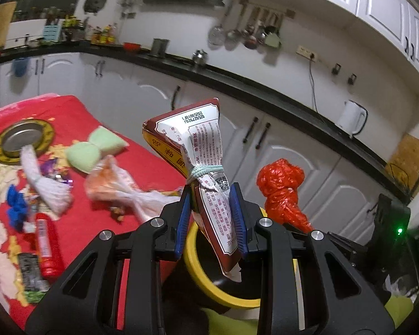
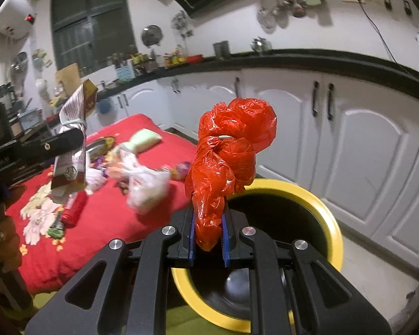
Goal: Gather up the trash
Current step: 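Carry the snack bag and red bag over the yellow-rimmed bin with both tools, then open both tools over the bin to drop the bags inside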
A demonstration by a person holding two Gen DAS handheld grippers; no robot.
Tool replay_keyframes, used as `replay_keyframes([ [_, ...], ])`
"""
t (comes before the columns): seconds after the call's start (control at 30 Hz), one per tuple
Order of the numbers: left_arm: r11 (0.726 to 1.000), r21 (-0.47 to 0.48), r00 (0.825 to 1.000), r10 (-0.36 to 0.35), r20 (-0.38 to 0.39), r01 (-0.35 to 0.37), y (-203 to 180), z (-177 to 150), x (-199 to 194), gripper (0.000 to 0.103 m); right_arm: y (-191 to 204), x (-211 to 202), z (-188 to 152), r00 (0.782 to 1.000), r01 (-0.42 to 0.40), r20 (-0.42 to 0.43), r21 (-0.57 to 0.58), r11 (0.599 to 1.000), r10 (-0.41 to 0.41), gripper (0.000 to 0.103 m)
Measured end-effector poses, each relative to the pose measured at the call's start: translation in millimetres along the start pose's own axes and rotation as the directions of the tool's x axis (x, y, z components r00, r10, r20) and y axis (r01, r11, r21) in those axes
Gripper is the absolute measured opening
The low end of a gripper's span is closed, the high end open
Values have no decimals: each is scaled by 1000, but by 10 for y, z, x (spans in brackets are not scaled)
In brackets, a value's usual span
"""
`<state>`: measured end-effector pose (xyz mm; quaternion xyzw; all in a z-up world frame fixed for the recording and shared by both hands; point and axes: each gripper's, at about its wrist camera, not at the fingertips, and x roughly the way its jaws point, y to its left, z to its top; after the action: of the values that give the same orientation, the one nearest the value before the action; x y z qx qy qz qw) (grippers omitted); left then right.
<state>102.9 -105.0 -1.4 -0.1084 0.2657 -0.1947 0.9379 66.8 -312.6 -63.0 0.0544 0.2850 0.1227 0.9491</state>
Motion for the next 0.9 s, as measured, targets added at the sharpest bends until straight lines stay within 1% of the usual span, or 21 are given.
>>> replay_keyframes([
  [0.17, 999, 28, 998, -32, -47, 34, -168, -40, 274, 21, -235, 32, -130, 999, 39, -35, 33, 999, -38, 14],
  [0.37, 997, 43, 991, -66, -119, 72, -349, -91, 628, 21, -471, 130, -238, 995, 66, -82, 79, 995, -59, 14],
  [0.5, 994, 58, 984, -79, -157, 89, -441, -131, 819, 21, -553, 193, -295, 993, 67, -106, 96, 993, -56, 16],
  [0.63, 995, 46, 978, -80, -192, 91, -452, -165, 975, 22, -601, 259, -343, 991, 50, -130, 108, 993, -36, 16],
  [0.7, 996, 33, 975, -76, -207, 84, -428, -189, 1039, 22, -620, 273, -363, 991, 49, -133, 114, 992, -33, 22],
  [0.77, 997, 17, 974, -66, -218, 71, -385, -207, 1092, 31, -636, 279, -359, 990, 52, -134, 129, 990, -35, 38],
  [0.8, 998, 10, 974, -58, -220, 62, -363, -208, 1104, 40, -649, 276, -361, 991, 54, -132, 135, 989, -36, 41],
  [0.83, 998, 1, 974, -54, -222, 55, -343, -211, 1108, 45, -670, 270, -362, 991, 59, -129, 143, 988, -41, 43],
  [0.9, 999, -10, 975, -45, -217, 44, -311, -210, 1099, 52, -709, 262, -360, 991, 70, -124, 153, 986, -52, 46],
])
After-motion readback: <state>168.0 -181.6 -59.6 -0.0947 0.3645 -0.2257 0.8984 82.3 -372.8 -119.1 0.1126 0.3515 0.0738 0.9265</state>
